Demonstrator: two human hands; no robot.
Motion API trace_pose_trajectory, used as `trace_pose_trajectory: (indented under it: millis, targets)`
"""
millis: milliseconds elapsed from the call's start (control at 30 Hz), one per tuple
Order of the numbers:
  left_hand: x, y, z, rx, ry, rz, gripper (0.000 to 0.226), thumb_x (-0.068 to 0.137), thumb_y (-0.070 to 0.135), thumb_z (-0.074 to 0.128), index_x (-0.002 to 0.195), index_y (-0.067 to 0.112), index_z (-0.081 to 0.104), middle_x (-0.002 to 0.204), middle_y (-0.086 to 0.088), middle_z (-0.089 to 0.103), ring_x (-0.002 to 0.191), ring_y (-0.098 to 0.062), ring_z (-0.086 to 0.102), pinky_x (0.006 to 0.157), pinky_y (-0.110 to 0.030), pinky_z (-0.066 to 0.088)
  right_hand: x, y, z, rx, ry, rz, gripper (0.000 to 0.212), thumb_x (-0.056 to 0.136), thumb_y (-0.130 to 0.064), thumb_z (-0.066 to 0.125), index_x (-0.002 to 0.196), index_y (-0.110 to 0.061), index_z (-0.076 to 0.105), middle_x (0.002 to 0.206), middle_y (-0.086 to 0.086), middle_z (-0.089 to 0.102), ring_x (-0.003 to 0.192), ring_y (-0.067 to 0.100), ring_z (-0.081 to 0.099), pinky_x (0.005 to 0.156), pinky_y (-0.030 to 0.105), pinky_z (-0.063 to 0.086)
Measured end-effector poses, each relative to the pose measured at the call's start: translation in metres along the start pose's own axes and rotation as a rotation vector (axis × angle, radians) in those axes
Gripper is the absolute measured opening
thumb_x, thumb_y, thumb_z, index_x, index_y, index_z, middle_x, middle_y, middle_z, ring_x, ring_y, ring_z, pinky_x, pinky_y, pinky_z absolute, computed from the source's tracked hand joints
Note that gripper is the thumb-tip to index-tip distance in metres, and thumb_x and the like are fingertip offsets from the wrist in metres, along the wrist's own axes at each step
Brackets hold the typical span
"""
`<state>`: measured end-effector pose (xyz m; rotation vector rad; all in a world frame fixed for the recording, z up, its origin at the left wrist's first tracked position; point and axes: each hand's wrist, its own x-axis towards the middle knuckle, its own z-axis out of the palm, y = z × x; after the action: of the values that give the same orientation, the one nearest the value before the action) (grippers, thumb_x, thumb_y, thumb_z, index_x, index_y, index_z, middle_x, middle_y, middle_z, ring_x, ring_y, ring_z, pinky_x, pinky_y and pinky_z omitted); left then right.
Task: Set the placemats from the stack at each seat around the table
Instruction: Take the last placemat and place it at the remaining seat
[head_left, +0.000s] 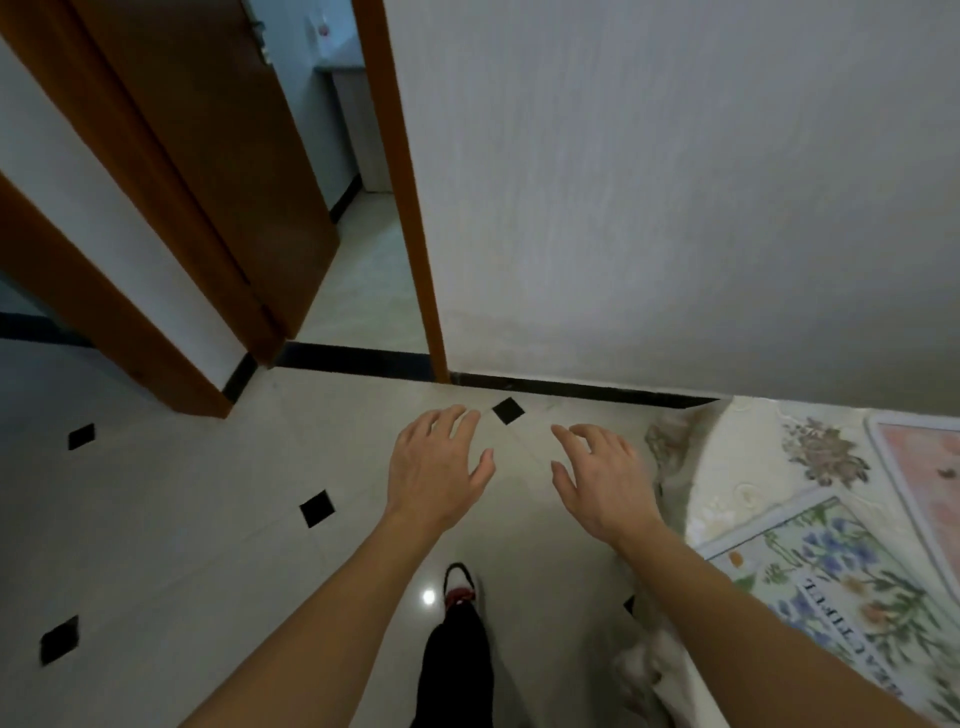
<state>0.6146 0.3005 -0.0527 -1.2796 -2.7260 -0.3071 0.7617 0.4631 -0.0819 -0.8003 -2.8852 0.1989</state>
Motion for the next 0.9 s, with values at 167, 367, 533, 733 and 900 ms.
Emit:
trace_pose_trajectory:
  millis: [167,367,533,733,900]
  targets:
    - [0.091,0.022,0.02,-0.054,-0.035,0.15,0.052,0.092,0.048,0.05,0.137,0.02,0.055,0.137,-0.002,0.059,0.124,-0.021,0.053,0.101,-0.039,0.046,0.048,0.042,0.001,-0.052,0.053,0.127,0.045,0.093,-0.041,0.053,0.132,-0.019,0.058,0.12,0.007,0.066,0.109,0.025,0.062,0.095,0.041,0.048]
    - [0.207,0.055,0.045,-0.101,-0.073,0.374,0.05,0.09,0.047,0.051,0.131,0.019,0.057,0.132,-0.002,0.061,0.119,-0.023,0.055,0.096,-0.041,0.047,0.1,0.092,-0.015,-0.089,0.065,0.35,0.048,0.094,-0.043,0.053,0.136,-0.021,0.056,0.127,0.007,0.064,0.115,0.026,0.06,0.1,0.044,0.045]
    - [0.275,0.113,0.059,-0.182,-0.082,0.614,0.047,0.086,0.043,0.059,0.124,0.016,0.063,0.123,-0.004,0.066,0.11,-0.024,0.06,0.087,-0.04,0.05,0.111,0.133,-0.043,-0.156,0.141,0.548,0.049,0.095,-0.043,0.046,0.139,-0.022,0.052,0.129,0.006,0.061,0.118,0.024,0.057,0.103,0.042,0.042]
    - [0.281,0.215,0.079,-0.281,-0.166,0.898,0.053,0.089,0.049,0.04,0.127,0.016,0.059,0.129,-0.005,0.062,0.113,-0.024,0.057,0.092,-0.04,0.048,0.038,0.17,-0.048,-0.192,0.229,0.879,0.046,0.093,-0.041,0.047,0.132,-0.019,0.058,0.123,0.007,0.065,0.113,0.029,0.06,0.096,0.044,0.047]
    - [0.252,0.286,0.091,-0.356,-0.244,1.019,0.057,0.085,0.05,0.038,0.125,0.015,0.061,0.122,-0.006,0.064,0.107,-0.028,0.06,0.087,-0.041,0.051,-0.06,0.178,-0.051,-0.199,0.225,1.161,0.046,0.092,-0.036,0.059,0.134,-0.018,0.057,0.124,0.009,0.064,0.112,0.03,0.06,0.094,0.043,0.048]
